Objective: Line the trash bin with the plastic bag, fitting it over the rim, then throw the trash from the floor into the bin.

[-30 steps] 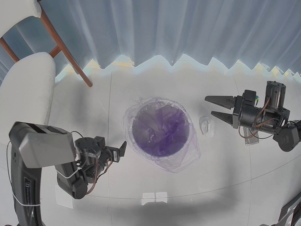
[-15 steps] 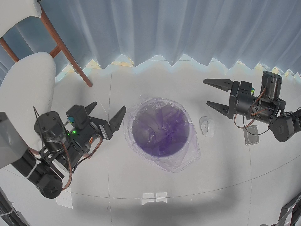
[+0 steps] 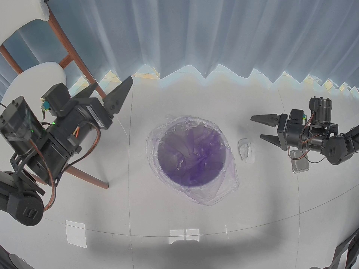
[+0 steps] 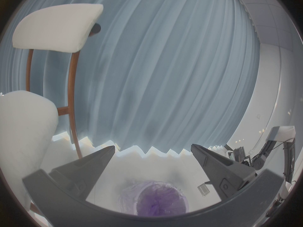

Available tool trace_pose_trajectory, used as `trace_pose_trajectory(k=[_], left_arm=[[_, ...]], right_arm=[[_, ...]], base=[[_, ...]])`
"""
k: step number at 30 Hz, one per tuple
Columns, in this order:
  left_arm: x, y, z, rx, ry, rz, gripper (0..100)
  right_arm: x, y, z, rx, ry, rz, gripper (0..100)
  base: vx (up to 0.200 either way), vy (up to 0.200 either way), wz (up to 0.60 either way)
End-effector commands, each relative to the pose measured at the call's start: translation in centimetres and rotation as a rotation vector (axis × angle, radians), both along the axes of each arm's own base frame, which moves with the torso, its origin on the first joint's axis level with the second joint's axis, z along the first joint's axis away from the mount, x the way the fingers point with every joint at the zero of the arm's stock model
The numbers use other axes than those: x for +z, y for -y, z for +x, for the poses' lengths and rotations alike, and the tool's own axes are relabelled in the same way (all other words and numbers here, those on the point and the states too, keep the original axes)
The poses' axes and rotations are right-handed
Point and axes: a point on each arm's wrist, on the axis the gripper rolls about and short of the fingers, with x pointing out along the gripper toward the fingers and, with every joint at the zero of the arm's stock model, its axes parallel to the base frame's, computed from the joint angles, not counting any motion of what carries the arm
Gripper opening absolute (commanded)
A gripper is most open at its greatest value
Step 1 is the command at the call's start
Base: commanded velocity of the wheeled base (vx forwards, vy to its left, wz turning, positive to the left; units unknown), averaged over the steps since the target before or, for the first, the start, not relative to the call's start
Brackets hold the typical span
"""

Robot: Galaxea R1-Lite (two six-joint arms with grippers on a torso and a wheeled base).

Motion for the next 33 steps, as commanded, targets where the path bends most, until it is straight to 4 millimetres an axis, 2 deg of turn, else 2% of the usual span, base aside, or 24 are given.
trace_pose_trajectory(k=[1,3,5,6,7,8,10,13,15,16,22,27,30,33], left_arm=[[3.0,-1.8,-2.4,0.01,0.087,-0.046,100],[3.3,-2.4,-2.5,0.007,0.101,-0.042,100],[3.5,-3.8,-2.2,0.015,0.098,-0.027,100],[3.5,-3.8,-2.2,0.015,0.098,-0.027,100],[3.7,-5.2,-1.9,0.017,0.075,-0.031,100],[3.7,-5.2,-1.9,0.014,0.071,-0.031,100],[4.4,-6.1,-2.5,-0.054,0.063,-0.046,100],[4.8,-6.4,-3.3,-0.086,0.028,-0.057,100],[4.8,-6.4,-3.3,-0.086,0.028,-0.057,100],[4.9,-6.6,-3.9,-0.087,-0.001,-0.053,100],[5.0,-6.7,-4.0,-0.088,-0.005,-0.052,100],[5.6,-6.5,-3.9,-0.09,0.014,-0.058,100],[6.6,-6.6,-3.8,-0.082,0.047,-0.067,100],[6.8,-6.6,-3.6,-0.082,0.052,-0.069,100]], right_arm=[[-2.0,2.9,3.1,-0.043,-0.044,-0.111,100],[-3.3,3.3,4.1,-0.045,-0.047,-0.153,100],[-5.6,3.6,5.7,-0.078,-0.048,-0.248,100],[-5.6,3.6,5.7,-0.078,-0.048,-0.248,100],[-7.4,3.7,6.8,-0.127,-0.042,-0.35,100],[-7.5,3.7,6.9,-0.13,-0.041,-0.357,100],[-9.0,3.6,8.4,-0.177,-0.015,-0.475,100],[-8.9,3.6,9.8,-0.184,0.018,-0.485,100],[-8.9,3.6,9.8,-0.184,0.018,-0.485,100],[-9.0,3.6,11.1,-0.19,0.019,-0.488,100],[-8.9,3.8,12.4,-0.184,-0.01,-0.497,100],[-10.9,3.4,13.4,-0.166,-0.037,-0.504,100],[-12.1,2.4,13.9,-0.133,-0.025,-0.531,100],[-12.9,1.7,14.3,-0.119,-0.012,-0.57,100]], base=[[0.0,0.0,0.0],[0.0,0.0,0.0],[0.0,0.0,0.0],[0.0,0.0,0.0],[0.0,-0.2,0.0],[0.0,-0.2,0.0],[0.0,-0.2,0.0],[0.0,-0.2,0.0],[0.0,-0.2,0.0],[0.0,-0.2,0.0],[0.0,-0.2,0.0],[0.0,-0.2,0.0],[0.0,0.0,0.0],[0.0,0.0,0.0]])
